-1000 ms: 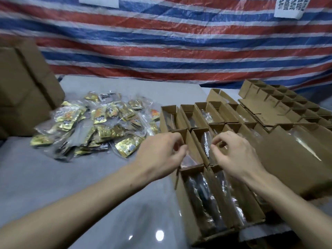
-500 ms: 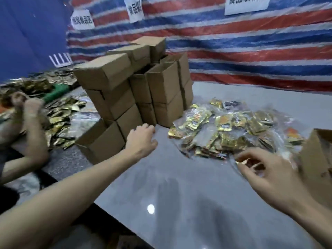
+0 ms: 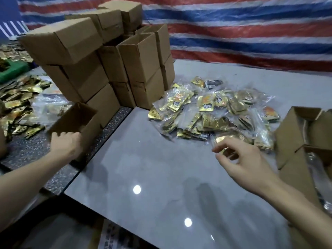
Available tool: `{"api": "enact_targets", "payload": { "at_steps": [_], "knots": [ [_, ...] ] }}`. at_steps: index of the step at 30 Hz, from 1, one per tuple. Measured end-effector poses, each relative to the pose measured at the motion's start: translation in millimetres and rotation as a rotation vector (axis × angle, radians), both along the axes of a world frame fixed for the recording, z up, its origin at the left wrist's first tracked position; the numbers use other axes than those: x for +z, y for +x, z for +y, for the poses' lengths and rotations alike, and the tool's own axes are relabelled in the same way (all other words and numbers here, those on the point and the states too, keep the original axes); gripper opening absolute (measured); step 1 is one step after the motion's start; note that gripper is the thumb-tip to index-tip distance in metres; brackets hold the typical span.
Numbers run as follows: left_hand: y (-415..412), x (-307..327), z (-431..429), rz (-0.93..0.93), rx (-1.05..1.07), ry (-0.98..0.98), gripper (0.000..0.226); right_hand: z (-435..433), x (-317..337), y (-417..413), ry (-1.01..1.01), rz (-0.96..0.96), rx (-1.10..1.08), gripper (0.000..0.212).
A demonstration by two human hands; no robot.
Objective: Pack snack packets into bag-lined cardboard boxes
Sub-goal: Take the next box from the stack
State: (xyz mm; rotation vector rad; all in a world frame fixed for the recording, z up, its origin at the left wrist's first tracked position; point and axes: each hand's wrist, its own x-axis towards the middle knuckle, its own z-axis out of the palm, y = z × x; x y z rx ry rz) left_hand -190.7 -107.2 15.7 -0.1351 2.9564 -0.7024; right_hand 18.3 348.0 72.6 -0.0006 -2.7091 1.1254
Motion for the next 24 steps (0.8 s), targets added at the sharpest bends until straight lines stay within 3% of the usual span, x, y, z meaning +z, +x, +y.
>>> {"api": "enact_targets", "payload": {
  "at_steps": [12, 16, 18, 21, 24],
  "knots": [
    [108.7, 20.4, 156.0, -0.147, -0.490, 0.123, 0.009, 1.3, -9.7, 13.3, 0.040, -0.026, 0.034, 0.013],
    [142.1, 29.9, 199.5, -0.074, -0.668, 0.279, 0.016, 7.8, -11.4, 19.4, 0.078, -0.067, 0.019, 0.011],
    [155.4, 29.9, 215.0, -0.006, -0.860, 0.326, 0.019, 12.6, -15.5, 22.5, 0.104, -0.114, 0.001, 0.011],
    [163.2, 23.1, 225.0, 0.088, -1.222, 0.449, 0.010, 21.6, -22.4, 28.2, 0.187, -0.161, -0.016, 0.024],
    [153.5, 10.3, 220.9, 0.092, -1.404, 0.523, 0.016, 29.3, -27.3, 32.0, 0.301, -0.216, -0.003, 0.045]
  ]
}}
